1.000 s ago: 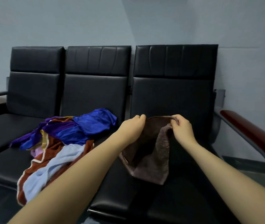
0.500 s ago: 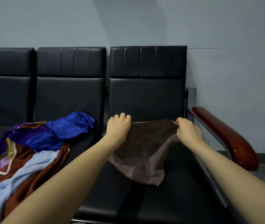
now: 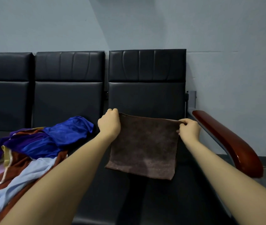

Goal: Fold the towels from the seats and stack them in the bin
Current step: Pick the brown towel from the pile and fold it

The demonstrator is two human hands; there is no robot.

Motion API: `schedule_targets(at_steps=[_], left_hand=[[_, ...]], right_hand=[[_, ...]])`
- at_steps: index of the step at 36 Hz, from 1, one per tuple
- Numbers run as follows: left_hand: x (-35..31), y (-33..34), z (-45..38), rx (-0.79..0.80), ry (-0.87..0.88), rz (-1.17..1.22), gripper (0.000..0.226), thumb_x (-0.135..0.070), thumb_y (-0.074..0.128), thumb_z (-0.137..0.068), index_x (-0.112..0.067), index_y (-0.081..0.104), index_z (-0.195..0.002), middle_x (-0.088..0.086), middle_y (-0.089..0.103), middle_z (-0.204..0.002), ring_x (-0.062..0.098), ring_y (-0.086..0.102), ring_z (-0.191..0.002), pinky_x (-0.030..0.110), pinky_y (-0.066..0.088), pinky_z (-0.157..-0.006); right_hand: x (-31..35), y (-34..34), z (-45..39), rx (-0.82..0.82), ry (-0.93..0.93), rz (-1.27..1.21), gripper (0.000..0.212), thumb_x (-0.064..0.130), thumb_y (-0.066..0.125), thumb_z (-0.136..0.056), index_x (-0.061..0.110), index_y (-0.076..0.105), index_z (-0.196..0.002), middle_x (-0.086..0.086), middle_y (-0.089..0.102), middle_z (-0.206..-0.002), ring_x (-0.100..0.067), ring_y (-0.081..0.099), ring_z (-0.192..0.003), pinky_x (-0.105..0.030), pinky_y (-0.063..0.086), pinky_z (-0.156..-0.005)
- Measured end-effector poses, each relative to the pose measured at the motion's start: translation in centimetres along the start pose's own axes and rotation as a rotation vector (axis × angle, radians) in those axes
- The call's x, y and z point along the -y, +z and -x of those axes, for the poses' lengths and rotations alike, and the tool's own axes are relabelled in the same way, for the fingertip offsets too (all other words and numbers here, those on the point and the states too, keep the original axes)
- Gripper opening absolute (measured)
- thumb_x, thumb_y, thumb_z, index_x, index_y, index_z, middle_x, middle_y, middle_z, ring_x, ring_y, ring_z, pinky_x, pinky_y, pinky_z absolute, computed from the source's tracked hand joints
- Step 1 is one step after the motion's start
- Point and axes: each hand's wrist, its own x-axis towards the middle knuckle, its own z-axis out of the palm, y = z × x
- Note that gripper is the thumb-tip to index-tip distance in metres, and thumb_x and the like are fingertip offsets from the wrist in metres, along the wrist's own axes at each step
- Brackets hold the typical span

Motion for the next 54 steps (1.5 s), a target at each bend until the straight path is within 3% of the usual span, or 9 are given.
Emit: schedule_targets(at_steps=[5,10,20,32,37,39,42,47,54], left_hand=[[0.0,0.5,-1.4,0.021,-0.056,0.133,0.018,0.005,0.038,-0.09,-0.003,0.051,-0.097,0.013,0.05,-0.106,0.034,0.054,-0.09,0.039,0.042,-0.072],[-0.2,0.3,-3.2,-0.056,-0.066,0.407,0.023,0.0,0.037,-0.094,0.0,0.056,-0.108,0.014,0.048,-0.117,0.031,0.051,-0.096,0.042,0.047,-0.083],[0.2,0.6,-0.9,-0.138,0.078,0.551,0.023,-0.002,0.036,-0.098,0.0,0.053,-0.114,0.009,0.043,-0.126,0.026,0.054,-0.096,0.04,0.048,-0.085],[1.5,2.3,5.0,0.041,0.021,0.299,0.02,-0.014,0.034,-0.097,-0.008,0.052,-0.103,0.005,0.053,-0.107,0.025,0.053,-0.088,0.036,0.04,-0.067],[2.5,3.1,6.6,0.03,0.063,0.146,0.018,-0.018,0.043,-0.091,-0.005,0.055,-0.089,0.01,0.062,-0.086,0.032,0.057,-0.081,0.038,0.04,-0.071],[2.7,3.6,6.9,0.055,0.058,0.101,0.02,-0.021,0.044,-0.09,-0.005,0.057,-0.086,0.012,0.064,-0.083,0.034,0.057,-0.081,0.037,0.039,-0.073],[3.1,4.6,7.1,0.194,0.019,0.122,0.02,-0.023,0.045,-0.09,-0.008,0.057,-0.085,0.011,0.064,-0.088,0.032,0.058,-0.083,0.034,0.04,-0.069],[4.0,7.9,7.5,0.401,-0.065,0.257,0.016,-0.017,0.048,-0.089,-0.007,0.056,-0.099,0.011,0.062,-0.104,0.028,0.057,-0.094,0.034,0.046,-0.073],[4.4,11.8,7.5,0.393,-0.179,0.368,0.021,-0.008,0.043,-0.092,-0.004,0.051,-0.111,0.016,0.056,-0.116,0.032,0.052,-0.106,0.033,0.039,-0.075]], right_hand=[[0.9,0.8,-1.0,-0.055,0.083,-0.174,0.021,0.004,0.049,-0.094,0.015,0.066,-0.086,-0.011,0.069,-0.088,-0.025,0.068,-0.077,-0.045,0.058,-0.077],[2.9,0.6,-1.9,-0.124,-0.005,-0.216,0.022,0.007,0.042,-0.097,0.011,0.063,-0.103,-0.005,0.063,-0.097,-0.022,0.06,-0.091,-0.038,0.052,-0.082],[2.8,-0.9,-0.5,-0.07,-0.116,-0.258,0.025,0.01,0.032,-0.1,0.015,0.054,-0.111,0.0,0.056,-0.101,-0.012,0.051,-0.086,-0.025,0.039,-0.073],[-2.2,-2.6,3.9,0.004,-0.035,0.008,0.018,0.008,0.035,-0.097,0.01,0.053,-0.095,-0.008,0.055,-0.097,-0.022,0.05,-0.088,-0.029,0.035,-0.073],[-3.5,-2.0,4.8,-0.036,0.002,0.27,0.022,0.016,0.034,-0.097,0.013,0.053,-0.087,-0.006,0.055,-0.085,-0.024,0.045,-0.085,-0.037,0.028,-0.095],[-3.9,-1.6,4.9,-0.011,0.033,0.266,0.024,0.018,0.035,-0.097,0.013,0.053,-0.082,-0.007,0.053,-0.083,-0.024,0.044,-0.084,-0.038,0.031,-0.091],[-4.7,-0.8,5.2,0.053,0.076,0.198,0.026,0.015,0.039,-0.095,0.01,0.049,-0.072,-0.014,0.051,-0.085,-0.027,0.048,-0.081,-0.034,0.037,-0.065],[-6.7,0.9,5.5,0.141,0.146,0.373,0.026,0.009,0.041,-0.095,0.0,0.06,-0.111,-0.021,0.059,-0.113,-0.037,0.055,-0.106,-0.039,0.045,-0.085],[-9.2,3.1,5.0,0.149,0.145,0.495,0.023,0.015,0.039,-0.1,0.01,0.057,-0.114,-0.015,0.06,-0.112,-0.032,0.056,-0.105,-0.036,0.041,-0.078]])
